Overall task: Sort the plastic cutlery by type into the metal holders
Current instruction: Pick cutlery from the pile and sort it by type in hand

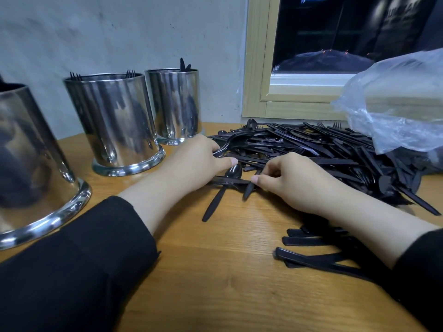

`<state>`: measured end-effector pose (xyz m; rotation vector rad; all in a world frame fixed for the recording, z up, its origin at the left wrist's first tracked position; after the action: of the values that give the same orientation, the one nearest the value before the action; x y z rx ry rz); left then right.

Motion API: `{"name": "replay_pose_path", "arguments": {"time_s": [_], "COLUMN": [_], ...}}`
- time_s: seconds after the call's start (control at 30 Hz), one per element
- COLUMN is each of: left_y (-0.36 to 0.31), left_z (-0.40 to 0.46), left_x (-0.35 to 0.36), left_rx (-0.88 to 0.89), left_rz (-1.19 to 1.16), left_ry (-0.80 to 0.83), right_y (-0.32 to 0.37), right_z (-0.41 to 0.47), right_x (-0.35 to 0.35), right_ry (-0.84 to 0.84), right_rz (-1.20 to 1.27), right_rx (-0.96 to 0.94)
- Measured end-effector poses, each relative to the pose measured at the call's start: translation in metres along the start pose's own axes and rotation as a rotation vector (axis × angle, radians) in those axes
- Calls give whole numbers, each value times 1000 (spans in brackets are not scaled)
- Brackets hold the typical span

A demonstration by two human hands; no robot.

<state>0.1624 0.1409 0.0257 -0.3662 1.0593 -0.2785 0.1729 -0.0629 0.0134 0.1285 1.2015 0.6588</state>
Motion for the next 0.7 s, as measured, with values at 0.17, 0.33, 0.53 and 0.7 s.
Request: {"name": "replay_pose_path", "arguments": {"time_s": [0.17, 0.33, 0.53, 0.7], "left_y": [0, -2, -5, -5], "left_z": [-1, -1, 0, 2], "left_x": [-1, -1, 14, 16], "left_rx": [9, 11, 20, 6], "left_rz": [16, -5, 21, -44], "left_ry": [54, 93, 103, 107], "right_y": [-1, -1, 2, 2], "right_z": [-1, 2, 1, 1], "right_x": [-1, -1, 2, -9], "right_ry": [3, -70, -3, 33], "right_rz": [22, 68, 21, 41], "right_rx": [-13, -61, -96, -68]}}
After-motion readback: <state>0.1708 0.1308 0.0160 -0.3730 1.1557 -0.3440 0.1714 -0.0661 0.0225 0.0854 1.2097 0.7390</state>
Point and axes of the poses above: each hand's wrist, its own z-axis towards the middle knuckle, its own x-axis out of the palm, y = z × x, the point moved 1 cm from there along z, towards the middle knuckle, and after that the axes turned 14 degrees about -y, right-handed, at the moved point
